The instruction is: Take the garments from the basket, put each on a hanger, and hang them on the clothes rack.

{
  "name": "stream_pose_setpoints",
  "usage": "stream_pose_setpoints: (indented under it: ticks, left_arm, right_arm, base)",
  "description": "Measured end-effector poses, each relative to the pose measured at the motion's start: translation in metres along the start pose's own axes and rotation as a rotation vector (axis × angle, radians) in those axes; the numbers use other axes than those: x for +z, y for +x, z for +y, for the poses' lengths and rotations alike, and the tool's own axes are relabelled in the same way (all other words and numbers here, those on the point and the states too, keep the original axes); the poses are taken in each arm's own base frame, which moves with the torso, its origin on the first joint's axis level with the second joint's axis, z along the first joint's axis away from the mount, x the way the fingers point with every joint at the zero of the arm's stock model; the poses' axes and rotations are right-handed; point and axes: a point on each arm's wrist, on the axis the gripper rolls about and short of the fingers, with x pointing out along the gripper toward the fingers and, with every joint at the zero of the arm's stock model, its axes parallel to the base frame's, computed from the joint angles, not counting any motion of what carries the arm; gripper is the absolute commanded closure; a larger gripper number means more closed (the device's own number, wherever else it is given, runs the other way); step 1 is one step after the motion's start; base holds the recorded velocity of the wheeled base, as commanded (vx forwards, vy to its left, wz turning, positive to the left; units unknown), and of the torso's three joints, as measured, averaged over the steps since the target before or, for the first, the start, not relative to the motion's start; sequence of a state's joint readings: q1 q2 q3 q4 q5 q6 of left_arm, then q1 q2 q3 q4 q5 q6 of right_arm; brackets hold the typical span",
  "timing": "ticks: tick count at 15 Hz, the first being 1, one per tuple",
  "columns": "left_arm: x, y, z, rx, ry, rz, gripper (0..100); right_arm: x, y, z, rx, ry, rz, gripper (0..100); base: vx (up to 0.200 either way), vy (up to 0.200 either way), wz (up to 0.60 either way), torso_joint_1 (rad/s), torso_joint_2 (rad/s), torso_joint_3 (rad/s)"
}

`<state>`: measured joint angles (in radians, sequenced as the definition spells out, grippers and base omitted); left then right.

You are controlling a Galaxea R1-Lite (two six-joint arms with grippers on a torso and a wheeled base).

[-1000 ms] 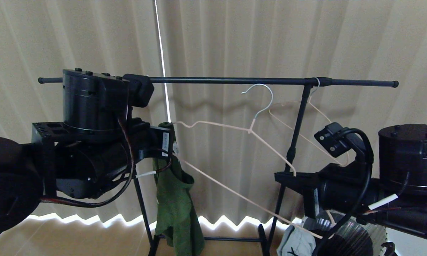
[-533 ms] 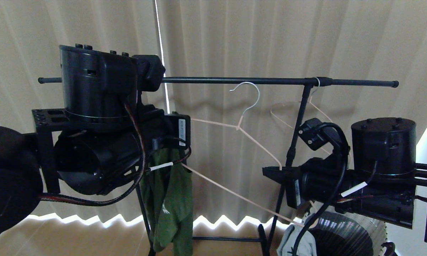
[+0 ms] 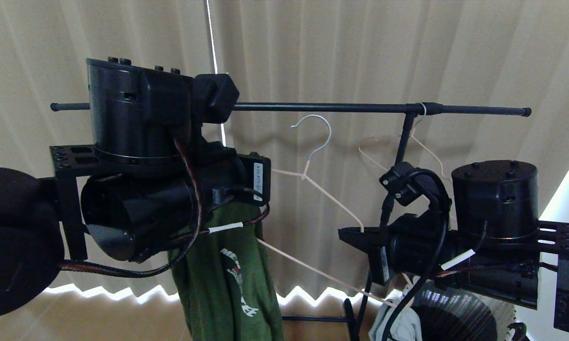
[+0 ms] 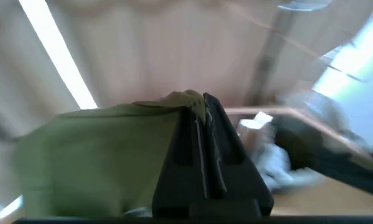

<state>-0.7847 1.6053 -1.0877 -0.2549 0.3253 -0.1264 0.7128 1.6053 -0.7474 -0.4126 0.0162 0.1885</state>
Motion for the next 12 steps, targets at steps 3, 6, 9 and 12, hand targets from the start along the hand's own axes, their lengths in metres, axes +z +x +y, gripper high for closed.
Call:
stream_pose_setpoints:
  ticks: [3,6,9,12]
  left_arm:
    - [-0.002,-0.004,-0.011,-0.109,0.014,0.011,100]
    - [-0.006,-0.006,-0.015,-0.186,0.041,0.031,100]
    - [-0.017,-0.008,-0.014,-0.221,0.069,0.065,100]
    - [-0.023,-0.013,-0.012,-0.236,0.072,0.08,100]
  right_arm:
    - [0.0,0.001,0.0,0.001,0.0,0.002,100]
    - [0.0,0.002,0.001,0.002,-0.001,0.001,100]
    - [0.001,0.001,0.001,0.002,-0.001,-0.001,100]
    - [0.002,-0.001,0.001,0.002,-0.002,-0.007,100]
  base:
    - [0.0,0.0,0.0,0.0,0.0,0.0]
    - [0.0,0.0,0.0,0.0,0.0,0.0]
    - [0.0,0.0,0.0,0.0,0.0,0.0]
    - [0.0,0.0,0.0,0.0,0.0,0.0]
